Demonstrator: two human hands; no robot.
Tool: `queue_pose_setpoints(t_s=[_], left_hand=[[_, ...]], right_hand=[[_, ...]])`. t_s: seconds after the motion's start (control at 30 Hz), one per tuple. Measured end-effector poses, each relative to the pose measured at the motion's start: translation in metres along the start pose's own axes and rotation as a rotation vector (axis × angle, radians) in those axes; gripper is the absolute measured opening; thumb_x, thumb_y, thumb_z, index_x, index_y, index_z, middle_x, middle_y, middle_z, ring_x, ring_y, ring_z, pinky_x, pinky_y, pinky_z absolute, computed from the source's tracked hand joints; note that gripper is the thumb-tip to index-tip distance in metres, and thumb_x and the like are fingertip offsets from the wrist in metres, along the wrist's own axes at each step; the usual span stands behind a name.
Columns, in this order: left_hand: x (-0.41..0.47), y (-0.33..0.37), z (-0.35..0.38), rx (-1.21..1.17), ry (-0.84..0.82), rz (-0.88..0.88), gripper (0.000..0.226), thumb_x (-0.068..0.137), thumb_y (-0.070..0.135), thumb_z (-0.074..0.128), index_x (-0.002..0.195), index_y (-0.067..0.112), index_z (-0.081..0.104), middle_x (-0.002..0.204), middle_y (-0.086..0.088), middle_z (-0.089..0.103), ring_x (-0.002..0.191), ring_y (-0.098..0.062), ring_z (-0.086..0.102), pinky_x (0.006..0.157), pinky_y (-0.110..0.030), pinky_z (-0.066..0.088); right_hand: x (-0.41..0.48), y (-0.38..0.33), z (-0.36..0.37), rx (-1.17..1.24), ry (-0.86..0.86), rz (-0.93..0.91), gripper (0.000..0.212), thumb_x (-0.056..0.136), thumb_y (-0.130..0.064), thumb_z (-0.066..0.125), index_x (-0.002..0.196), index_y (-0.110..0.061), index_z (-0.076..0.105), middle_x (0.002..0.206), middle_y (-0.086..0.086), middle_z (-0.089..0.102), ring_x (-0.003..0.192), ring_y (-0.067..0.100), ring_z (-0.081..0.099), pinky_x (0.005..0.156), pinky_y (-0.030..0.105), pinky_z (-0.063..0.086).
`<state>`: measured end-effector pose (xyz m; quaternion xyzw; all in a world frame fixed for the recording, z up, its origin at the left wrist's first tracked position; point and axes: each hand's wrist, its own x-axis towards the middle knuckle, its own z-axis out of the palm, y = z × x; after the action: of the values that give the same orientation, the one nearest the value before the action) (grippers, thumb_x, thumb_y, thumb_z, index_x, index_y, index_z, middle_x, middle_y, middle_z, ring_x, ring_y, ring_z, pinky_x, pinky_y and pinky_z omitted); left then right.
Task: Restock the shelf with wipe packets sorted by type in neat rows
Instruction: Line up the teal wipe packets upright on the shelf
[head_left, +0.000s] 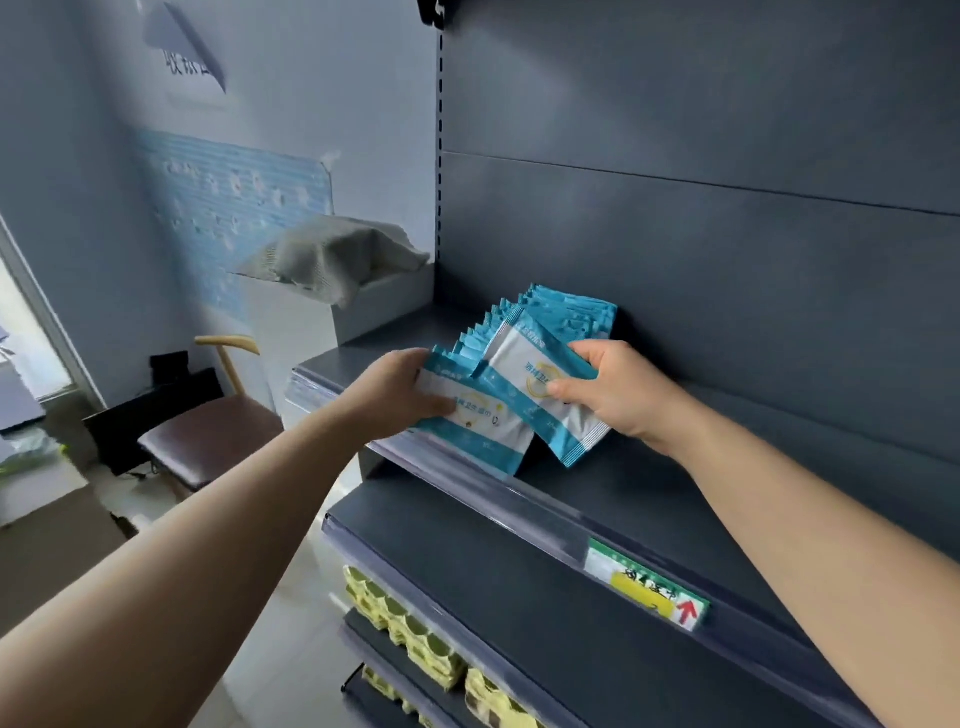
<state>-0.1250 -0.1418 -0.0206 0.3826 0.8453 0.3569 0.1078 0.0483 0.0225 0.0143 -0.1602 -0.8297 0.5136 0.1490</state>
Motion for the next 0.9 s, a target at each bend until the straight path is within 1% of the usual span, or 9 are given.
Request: queue_pose_setpoints(t_s=[0.13,0.27,0.37,0.47,0.5,0.57,0.67,0.8,0.9], left_hand=[[0.030,-0.020,-0.008,-0.012,0.007,0.066,0.031,0.079,0.023,0.077,0.104,0.017,0.059,0.106,0.008,0.062,0.089,-0.014,0.063,0.060,-0.017,0.054],[0.050,-0.039,-0.011,-0.058,-0.018,0.048,0.045,0.065,0.041,0.085,0.095,0.016,0.061,0.101,0.007,0.062,0.088,-0.018,0.062,0.070,-0.036,0.058],[0.056,-0.052,-0.008,-0.017,-0.016,0.138,0.044,0.069,0.048,0.080,0.089,0.013,0.063,0.101,0.006,0.056,0.084,-0.012,0.057,0.067,-0.028,0.050],[0.057,-0.059,-0.010,-0.112,-0.086,0.175,0.039,0.084,0.045,0.068,0.081,0.006,0.062,0.076,0.004,0.059,0.068,-0.017,0.051,0.058,-0.029,0.040],[0.057,-0.059,-0.012,-0.135,-0.105,0.164,0.041,0.089,0.047,0.060,0.081,0.006,0.060,0.072,0.003,0.057,0.066,-0.019,0.049,0.058,-0.030,0.039],[0.058,-0.062,-0.015,-0.247,-0.171,0.114,0.047,0.091,0.057,0.050,0.092,0.010,0.057,0.082,0.001,0.062,0.074,-0.021,0.056,0.066,-0.033,0.046],[0.054,-0.062,-0.022,-0.378,-0.375,0.114,0.066,0.069,0.063,0.067,0.112,0.019,0.046,0.104,0.010,0.066,0.092,-0.008,0.065,0.082,-0.030,0.054],[0.055,-0.059,-0.021,-0.131,-0.456,0.303,0.037,0.071,0.042,0.080,0.092,0.032,0.051,0.088,0.028,0.065,0.076,0.010,0.065,0.066,-0.013,0.051],[0.060,-0.059,-0.021,-0.095,-0.413,0.348,0.040,0.068,0.046,0.081,0.089,0.032,0.051,0.089,0.027,0.064,0.078,0.006,0.065,0.065,-0.014,0.051]], right_hand=[[0.011,-0.003,0.019,-0.043,0.055,0.110,0.016,0.083,-0.006,0.072,0.097,-0.011,0.067,0.095,-0.001,0.073,0.076,0.007,0.069,0.066,0.021,0.058],[0.018,-0.006,0.032,-0.169,0.186,0.147,0.023,0.078,-0.015,0.078,0.100,-0.014,0.070,0.097,-0.006,0.072,0.085,0.008,0.069,0.075,0.025,0.057],[0.022,-0.013,0.042,-0.285,0.227,0.146,0.024,0.071,-0.019,0.083,0.092,-0.020,0.070,0.092,-0.013,0.068,0.082,0.002,0.064,0.071,0.022,0.050],[0.025,-0.015,0.059,-0.430,0.255,0.176,0.030,0.063,-0.026,0.088,0.082,-0.025,0.065,0.086,-0.014,0.064,0.080,0.004,0.058,0.065,0.020,0.042],[0.026,-0.013,0.065,-0.464,0.285,0.194,0.034,0.061,-0.030,0.088,0.084,-0.024,0.063,0.088,-0.012,0.062,0.083,0.006,0.056,0.065,0.020,0.041],[0.027,-0.012,0.076,-0.510,0.353,0.239,0.046,0.059,-0.037,0.089,0.092,-0.024,0.059,0.096,-0.011,0.057,0.090,0.008,0.052,0.068,0.023,0.040],[0.027,-0.012,0.091,-0.563,0.449,0.299,0.064,0.060,-0.045,0.085,0.106,-0.024,0.048,0.110,-0.007,0.046,0.097,0.012,0.049,0.075,0.028,0.039],[0.019,-0.012,0.102,-0.570,0.509,0.386,0.095,0.060,-0.056,0.081,0.131,-0.025,0.026,0.126,-0.002,0.030,0.100,0.016,0.047,0.081,0.029,0.041],[0.011,-0.005,0.103,-0.479,0.441,0.397,0.104,0.062,-0.052,0.082,0.141,-0.027,0.019,0.144,0.002,0.029,0.124,0.018,0.041,0.089,0.025,0.033]])
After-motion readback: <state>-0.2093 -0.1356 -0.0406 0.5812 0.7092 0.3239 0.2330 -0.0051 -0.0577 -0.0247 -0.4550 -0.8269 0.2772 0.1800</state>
